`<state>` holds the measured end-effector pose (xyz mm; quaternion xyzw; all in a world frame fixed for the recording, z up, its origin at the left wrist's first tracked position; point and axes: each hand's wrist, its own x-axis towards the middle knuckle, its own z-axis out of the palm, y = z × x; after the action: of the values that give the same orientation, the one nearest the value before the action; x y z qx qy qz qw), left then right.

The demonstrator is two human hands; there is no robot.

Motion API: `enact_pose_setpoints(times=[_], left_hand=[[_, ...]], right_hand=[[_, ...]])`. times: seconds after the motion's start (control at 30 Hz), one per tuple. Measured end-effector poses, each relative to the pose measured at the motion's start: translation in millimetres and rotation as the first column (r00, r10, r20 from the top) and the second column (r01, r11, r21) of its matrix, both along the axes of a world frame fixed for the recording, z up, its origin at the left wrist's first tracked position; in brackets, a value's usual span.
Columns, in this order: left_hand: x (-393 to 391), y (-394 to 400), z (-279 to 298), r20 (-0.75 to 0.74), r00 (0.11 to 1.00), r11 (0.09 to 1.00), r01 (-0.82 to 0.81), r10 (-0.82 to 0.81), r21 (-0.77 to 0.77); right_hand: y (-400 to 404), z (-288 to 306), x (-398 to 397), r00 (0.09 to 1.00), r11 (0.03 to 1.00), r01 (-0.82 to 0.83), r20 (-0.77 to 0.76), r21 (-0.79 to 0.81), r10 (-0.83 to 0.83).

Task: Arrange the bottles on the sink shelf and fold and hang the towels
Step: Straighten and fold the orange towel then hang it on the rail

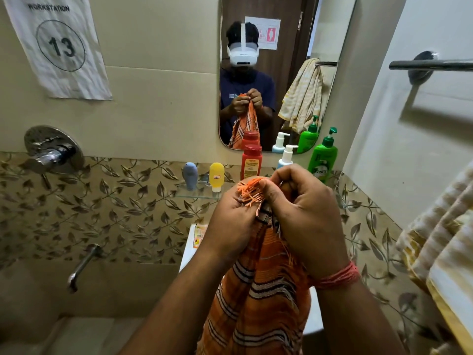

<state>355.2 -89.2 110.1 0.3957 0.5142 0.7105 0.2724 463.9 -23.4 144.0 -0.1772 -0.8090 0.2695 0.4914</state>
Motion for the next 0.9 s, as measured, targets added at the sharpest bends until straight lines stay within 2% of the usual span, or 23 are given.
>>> enact_pose_setpoints(times=[0.2,0.3,0.4,0.47,0.57,0.8,0.9], left_hand=[[-2,-7,4,-0.008,0.999,0.998,0.050,-0.050,0.040],[-4,-9,2,0.109,0.981,0.986,0.154,-0.160,0.063],[-5,-10,1,0.249,0.942,0.973,0.209,-0.227,0.096],[-5,-10,2,0.269,0.933,0.970,0.220,-0.239,0.100],[-5,-11,3,0.223,0.951,0.976,0.201,-0.214,0.078],[-6,-14,1,0.002,0.978,0.978,0.207,-0.207,0.004],[-3,-13,-2,-0.007,0.977,0.977,0.212,-0.211,0.025]], right_hand=[[1,1,2,0.999,0.999,-0.010,0.040,-0.039,0.012],[2,0,2,0.999,0.999,0.001,0.032,-0.047,0.000],[2,-4,1,0.997,0.999,0.047,0.057,0.013,-0.048],[1,-7,0,0.993,0.994,0.098,0.057,0.055,-0.101],[0,-10,-2,0.984,0.983,0.173,0.038,0.067,-0.176],[1,-14,-3,0.979,0.979,0.204,0.028,-0.019,-0.204],[2,-11,-2,0.976,0.976,0.215,0.033,-0.014,-0.215]])
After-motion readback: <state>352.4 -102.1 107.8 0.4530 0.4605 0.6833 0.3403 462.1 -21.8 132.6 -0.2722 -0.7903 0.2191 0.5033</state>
